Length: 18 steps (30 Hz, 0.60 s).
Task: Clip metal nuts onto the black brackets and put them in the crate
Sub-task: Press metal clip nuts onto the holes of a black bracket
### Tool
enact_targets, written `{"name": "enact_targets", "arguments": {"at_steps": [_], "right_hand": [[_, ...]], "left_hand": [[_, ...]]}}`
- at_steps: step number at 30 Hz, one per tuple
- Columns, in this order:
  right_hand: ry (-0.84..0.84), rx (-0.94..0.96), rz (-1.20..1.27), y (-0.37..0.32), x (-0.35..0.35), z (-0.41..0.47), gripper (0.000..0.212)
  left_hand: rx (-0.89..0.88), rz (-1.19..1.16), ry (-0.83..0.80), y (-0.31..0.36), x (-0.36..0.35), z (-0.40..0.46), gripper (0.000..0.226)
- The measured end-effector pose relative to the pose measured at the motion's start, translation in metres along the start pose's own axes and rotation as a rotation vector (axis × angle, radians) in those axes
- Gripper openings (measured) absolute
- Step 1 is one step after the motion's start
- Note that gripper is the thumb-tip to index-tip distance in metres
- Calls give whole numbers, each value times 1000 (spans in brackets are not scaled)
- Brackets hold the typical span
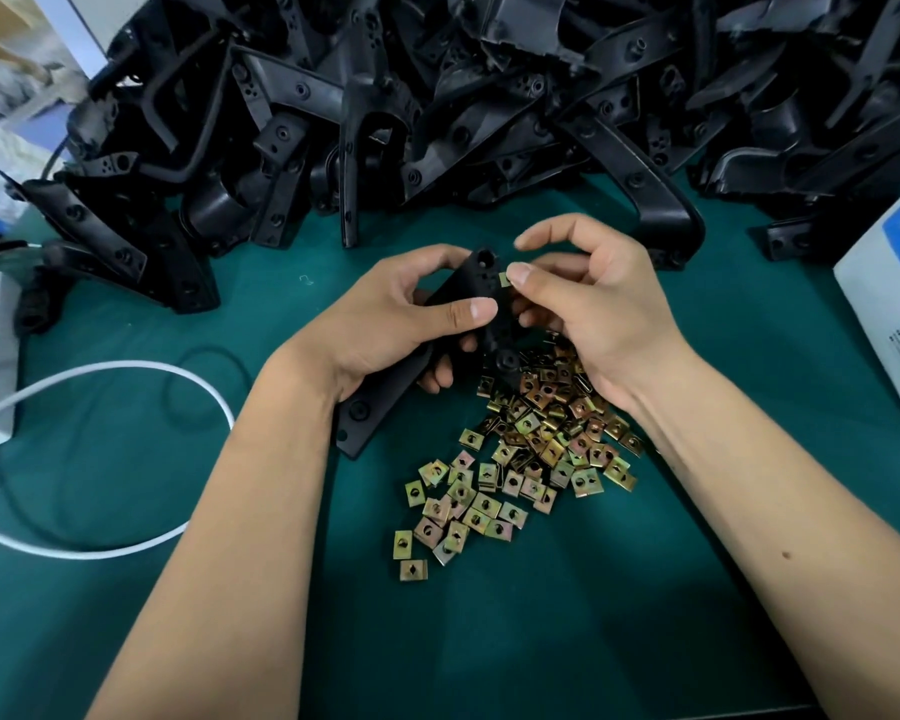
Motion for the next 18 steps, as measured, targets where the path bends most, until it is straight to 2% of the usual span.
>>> {"name": "enact_targets", "arguments": {"at_steps": [8,18], "right_hand": [[18,28,16,-1,0,-2,15],[-6,-2,-120,4,0,1,19]], "left_hand": [[-52,9,46,2,-2,4,59],[-77,122,73,4,-2,6,54]]}}
Point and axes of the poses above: each hand's wrist, its own z-axis towards the middle knuckle, its own x-axis out of the back of the hand, y = z × x, the point moved 10 cm from there along z, towards the middle knuckle, and after that the axes turned 6 degrees about -x, right-handed, at the moved point
